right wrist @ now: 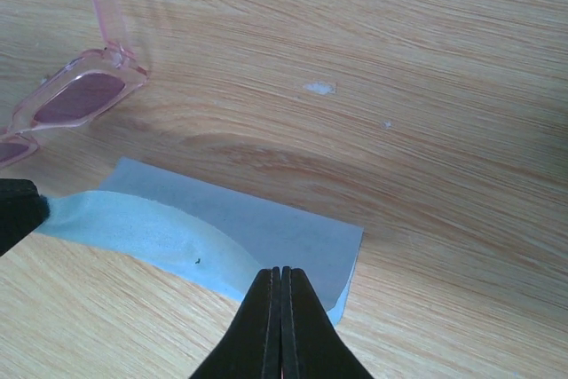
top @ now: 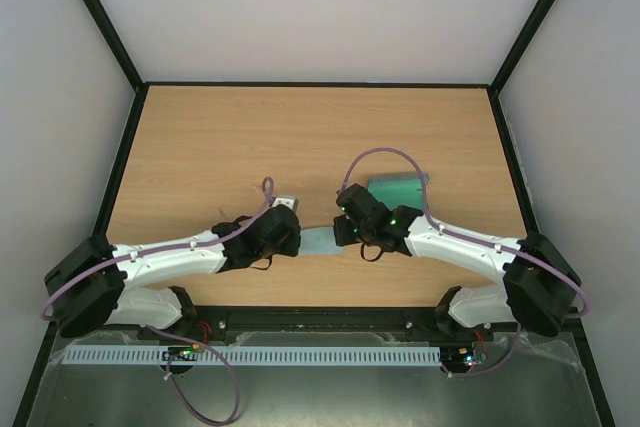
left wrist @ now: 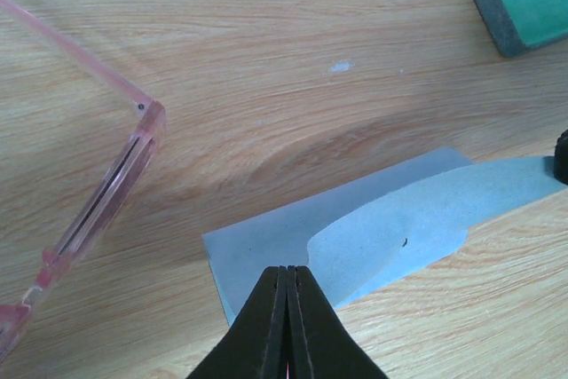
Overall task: Organize the sunglasses
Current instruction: Fold the glasses cleaning cloth at the center of the board.
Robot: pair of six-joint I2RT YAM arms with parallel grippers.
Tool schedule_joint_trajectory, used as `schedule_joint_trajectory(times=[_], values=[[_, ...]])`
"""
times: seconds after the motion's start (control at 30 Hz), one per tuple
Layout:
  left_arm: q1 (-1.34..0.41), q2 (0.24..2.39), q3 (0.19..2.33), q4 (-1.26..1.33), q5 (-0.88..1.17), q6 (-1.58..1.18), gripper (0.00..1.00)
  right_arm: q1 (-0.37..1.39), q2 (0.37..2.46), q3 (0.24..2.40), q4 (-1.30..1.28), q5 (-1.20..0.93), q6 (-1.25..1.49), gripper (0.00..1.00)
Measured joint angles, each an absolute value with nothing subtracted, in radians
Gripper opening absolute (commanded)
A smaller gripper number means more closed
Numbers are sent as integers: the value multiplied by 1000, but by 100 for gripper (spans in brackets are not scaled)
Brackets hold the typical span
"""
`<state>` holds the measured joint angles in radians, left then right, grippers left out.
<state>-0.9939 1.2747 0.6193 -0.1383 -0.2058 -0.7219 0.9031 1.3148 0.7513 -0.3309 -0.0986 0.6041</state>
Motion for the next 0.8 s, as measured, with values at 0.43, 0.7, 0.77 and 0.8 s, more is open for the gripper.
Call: schedule_joint_trajectory(times=[0.43,0.7,0.77,0.8], values=[[-1015,1255,598,-146,-211,-751,2,926,1296,732,-330,-99,619,1],[-1038,1254,595,-149,-212,-768,2,936,1275,707,-329,-100,640,1],[-1043,1254,591,-149,-213,-772,2,937,1269,702,-329,-100,645,1],[-1045,1254,589,-149,-215,-773,2,937,1266,699,-327,-100,648,1]])
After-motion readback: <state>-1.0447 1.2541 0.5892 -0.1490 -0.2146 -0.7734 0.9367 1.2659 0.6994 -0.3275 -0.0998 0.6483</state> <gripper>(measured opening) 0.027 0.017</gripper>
